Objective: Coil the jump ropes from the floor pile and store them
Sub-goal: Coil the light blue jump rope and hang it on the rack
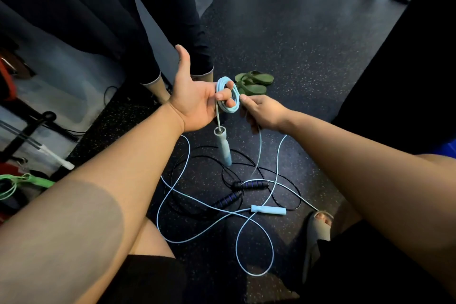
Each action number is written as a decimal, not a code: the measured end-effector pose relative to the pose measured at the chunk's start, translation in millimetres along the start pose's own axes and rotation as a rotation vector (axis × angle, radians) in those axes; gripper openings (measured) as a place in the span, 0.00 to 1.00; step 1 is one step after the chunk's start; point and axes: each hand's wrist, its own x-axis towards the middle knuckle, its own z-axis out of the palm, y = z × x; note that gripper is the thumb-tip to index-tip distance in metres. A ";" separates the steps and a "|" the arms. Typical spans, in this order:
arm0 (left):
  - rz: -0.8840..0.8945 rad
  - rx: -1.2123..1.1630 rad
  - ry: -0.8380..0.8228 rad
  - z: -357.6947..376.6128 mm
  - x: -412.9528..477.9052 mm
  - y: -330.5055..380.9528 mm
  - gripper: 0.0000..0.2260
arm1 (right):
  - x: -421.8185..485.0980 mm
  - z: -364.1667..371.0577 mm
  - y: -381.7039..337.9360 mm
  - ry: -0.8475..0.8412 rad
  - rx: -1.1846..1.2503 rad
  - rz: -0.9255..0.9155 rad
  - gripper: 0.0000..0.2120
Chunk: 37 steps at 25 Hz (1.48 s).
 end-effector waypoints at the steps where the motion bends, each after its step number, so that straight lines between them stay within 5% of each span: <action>1: 0.020 -0.018 0.031 -0.9 0.6 0.3 0.53 | -0.8 2.4 0.9 -0.035 -0.021 0.027 0.24; 10: 0.338 -0.301 0.292 -7.9 4.7 5.3 0.49 | -13.8 11.5 -4.8 -0.295 -0.367 0.017 0.17; 13: 0.338 -0.242 0.383 0.0 3.6 4.1 0.43 | -15.9 10.6 -17.7 -0.289 -0.566 -0.107 0.18; 16: 0.291 -0.056 0.476 -5.4 11.3 -0.6 0.52 | -18.3 7.7 -35.5 -0.253 -0.693 -0.240 0.20; 18: 0.177 0.177 0.412 -8.8 16.5 -5.6 0.59 | -20.1 1.2 -47.3 -0.209 -0.758 -0.342 0.19; 20: 0.053 0.445 0.233 -2.9 16.3 -12.3 0.56 | -19.0 -7.9 -53.8 -0.137 -0.800 -0.469 0.19; 22: -0.010 0.526 0.111 5.7 13.7 -16.4 0.52 | -15.3 -17.8 -52.9 -0.038 -0.812 -0.540 0.20; 26: -0.079 0.645 -0.009 3.5 14.4 -14.8 0.60 | -12.8 -25.9 -49.1 0.063 -0.757 -0.617 0.23; 31: -0.156 0.618 -0.112 14.0 4.9 -17.2 0.49 | -17.9 -37.8 -46.3 0.045 -0.579 -0.584 0.21; 37: -0.200 0.400 -0.164 12.0 -0.7 -8.2 0.53 | -11.0 -36.9 -18.6 0.115 -0.278 -0.403 0.22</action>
